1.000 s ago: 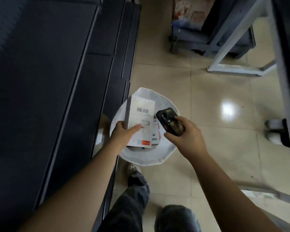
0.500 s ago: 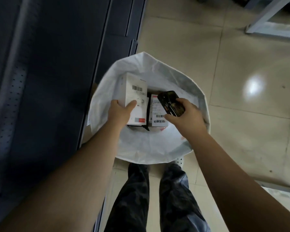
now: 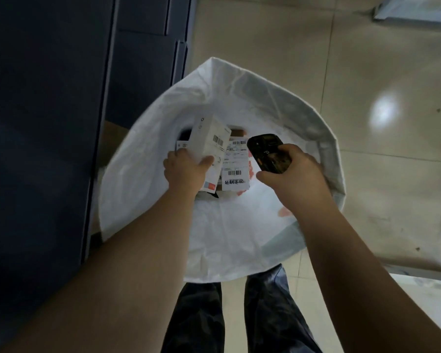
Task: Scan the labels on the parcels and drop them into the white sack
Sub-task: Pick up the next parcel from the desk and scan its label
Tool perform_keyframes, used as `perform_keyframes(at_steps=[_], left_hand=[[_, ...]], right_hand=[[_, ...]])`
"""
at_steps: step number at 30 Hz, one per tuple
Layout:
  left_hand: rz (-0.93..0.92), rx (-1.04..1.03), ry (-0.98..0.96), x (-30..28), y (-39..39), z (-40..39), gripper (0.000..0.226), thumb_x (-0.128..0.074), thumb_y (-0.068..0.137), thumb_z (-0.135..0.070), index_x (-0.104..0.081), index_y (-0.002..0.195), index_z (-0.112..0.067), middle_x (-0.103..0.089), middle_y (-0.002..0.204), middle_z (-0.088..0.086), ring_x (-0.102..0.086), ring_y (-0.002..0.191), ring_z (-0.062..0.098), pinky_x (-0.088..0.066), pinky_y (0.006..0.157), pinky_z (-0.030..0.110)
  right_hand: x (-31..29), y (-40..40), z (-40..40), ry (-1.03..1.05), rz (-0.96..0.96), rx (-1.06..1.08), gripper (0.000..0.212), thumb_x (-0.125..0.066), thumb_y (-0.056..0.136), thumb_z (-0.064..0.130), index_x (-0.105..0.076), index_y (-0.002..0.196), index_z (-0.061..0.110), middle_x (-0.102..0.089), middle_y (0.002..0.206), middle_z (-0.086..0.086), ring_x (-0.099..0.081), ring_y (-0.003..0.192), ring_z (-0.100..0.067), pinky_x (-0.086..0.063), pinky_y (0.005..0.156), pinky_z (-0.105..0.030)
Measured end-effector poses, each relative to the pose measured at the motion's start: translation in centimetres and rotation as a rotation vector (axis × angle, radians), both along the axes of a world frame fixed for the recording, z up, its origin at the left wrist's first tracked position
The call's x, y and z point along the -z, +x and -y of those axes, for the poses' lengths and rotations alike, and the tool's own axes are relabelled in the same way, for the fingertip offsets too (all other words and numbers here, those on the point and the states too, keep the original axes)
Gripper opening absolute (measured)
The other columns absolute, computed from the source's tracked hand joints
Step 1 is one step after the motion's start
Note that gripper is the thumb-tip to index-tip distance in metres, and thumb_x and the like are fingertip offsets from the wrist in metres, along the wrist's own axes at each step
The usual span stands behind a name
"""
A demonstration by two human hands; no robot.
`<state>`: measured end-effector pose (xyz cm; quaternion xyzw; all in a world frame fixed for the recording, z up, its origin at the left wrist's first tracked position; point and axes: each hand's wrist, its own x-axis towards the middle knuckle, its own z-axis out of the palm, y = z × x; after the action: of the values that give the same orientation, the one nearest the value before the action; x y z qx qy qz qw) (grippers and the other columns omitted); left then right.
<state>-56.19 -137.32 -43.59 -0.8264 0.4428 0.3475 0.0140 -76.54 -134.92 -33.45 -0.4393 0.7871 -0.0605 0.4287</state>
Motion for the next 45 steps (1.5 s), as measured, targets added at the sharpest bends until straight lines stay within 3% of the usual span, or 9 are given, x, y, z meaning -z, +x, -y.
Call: perform_keyframes(at_steps=[5, 9, 12, 15, 20, 27, 33, 42, 45], left_hand=[[-0.083, -0.039, 0.099, 5.6, -1.6, -0.4, 0.076, -0.065, 0.077, -0.067, -0.056, 0.123, -0.006, -0.062, 0.12, 0.012, -0.059, 0.109, 0.032, -0.053, 0.089, 0.043], [-0.354, -0.149, 0.14, 7.6, -3.4, -0.3, 0.064, -0.067, 0.088, -0.045, -0.043, 0.135, -0.008, -0.057, 0.131, 0.011, -0.058, 0.117, 0.029, -0.051, 0.096, 0.041], [-0.382, -0.023, 0.226, 8.1, -3.7, -0.3, 0.052, -0.055, 0.097, -0.035, -0.044, 0.135, -0.002, -0.058, 0.122, 0.007, -0.057, 0.108, 0.022, -0.044, 0.086, 0.027], [-0.319, 0.096, 0.29, 6.6, -3.1, 0.3, 0.043, -0.047, 0.101, -0.033, -0.052, 0.127, 0.001, -0.056, 0.109, 0.004, -0.056, 0.097, 0.021, -0.039, 0.077, 0.023], [-0.303, 0.107, 0.179, 2.1, -0.4, 0.3, 0.053, -0.052, 0.1, -0.036, -0.043, 0.144, -0.007, -0.048, 0.145, 0.011, -0.048, 0.128, 0.027, -0.041, 0.105, 0.031], [-0.311, 0.07, -0.099, -9.8, 1.4, -0.2, 0.043, -0.058, 0.097, -0.037, -0.053, 0.136, -0.019, -0.058, 0.134, 0.003, -0.058, 0.116, 0.023, -0.05, 0.1, 0.043], [-0.348, 0.068, -0.313, -21.5, 2.4, -3.8, 0.042, -0.064, 0.094, -0.029, -0.056, 0.134, -0.017, -0.057, 0.133, 0.0, -0.054, 0.121, 0.017, -0.045, 0.104, 0.033], [-0.171, -0.113, -0.648, -43.6, 4.0, -15.3, 0.04, -0.062, 0.095, -0.033, -0.055, 0.133, -0.024, -0.048, 0.128, -0.017, -0.045, 0.113, -0.001, -0.04, 0.091, 0.013], [-0.044, -0.155, -0.766, -50.4, 5.0, -20.3, 0.04, -0.061, 0.095, -0.035, -0.055, 0.133, -0.024, -0.047, 0.127, -0.018, -0.043, 0.114, -0.003, -0.039, 0.1, 0.02]], right_hand=[[1.0, -1.1, -0.5, 0.016, 0.013, 0.052, 0.068, -0.077, 0.074, 0.037, -0.049, 0.136, 0.035, -0.058, 0.111, 0.008, -0.063, 0.087, -0.018, -0.061, 0.067, -0.044], [1.6, -1.4, -0.8, 0.026, 0.063, 0.097, 0.071, -0.077, 0.075, 0.038, -0.047, 0.139, 0.035, -0.057, 0.111, 0.008, -0.063, 0.087, -0.019, -0.061, 0.068, -0.042], [1.9, -1.3, -0.9, 0.006, 0.089, 0.12, 0.07, -0.077, 0.075, 0.037, -0.049, 0.139, 0.034, -0.058, 0.113, 0.006, -0.062, 0.089, -0.02, -0.06, 0.07, -0.041], [1.7, -1.7, -0.8, -0.017, 0.102, 0.13, 0.069, -0.078, 0.076, 0.035, -0.05, 0.139, 0.031, -0.06, 0.114, 0.007, -0.061, 0.09, -0.014, -0.052, 0.064, -0.025], [-0.8, -1.5, 0.1, -0.042, 0.104, 0.129, 0.069, -0.079, 0.078, 0.035, -0.049, 0.14, 0.032, -0.058, 0.11, 0.013, -0.054, 0.078, 0.005, -0.037, 0.056, -0.013], [-7.5, -0.1, 1.2, -0.076, 0.065, -0.081, 0.068, -0.082, 0.075, 0.037, -0.052, 0.136, 0.035, -0.061, 0.123, 0.007, -0.06, 0.092, -0.013, -0.052, 0.069, -0.028], [-15.4, 0.0, 0.7, -0.155, 0.03, -0.272, 0.071, -0.083, 0.072, 0.037, -0.054, 0.136, 0.033, -0.062, 0.12, 0.002, -0.059, 0.102, -0.016, -0.05, 0.086, -0.031], [-33.7, 2.2, -0.8, -0.498, 0.155, -0.647, 0.067, -0.083, 0.072, 0.037, -0.054, 0.133, 0.035, -0.057, 0.112, 0.01, -0.053, 0.103, -0.014, -0.038, 0.08, -0.027], [-40.4, 4.3, -2.6, -0.628, 0.25, -0.748, 0.065, -0.084, 0.073, 0.034, -0.055, 0.131, 0.035, -0.057, 0.113, 0.01, -0.051, 0.096, -0.009, -0.036, 0.081, -0.021]])
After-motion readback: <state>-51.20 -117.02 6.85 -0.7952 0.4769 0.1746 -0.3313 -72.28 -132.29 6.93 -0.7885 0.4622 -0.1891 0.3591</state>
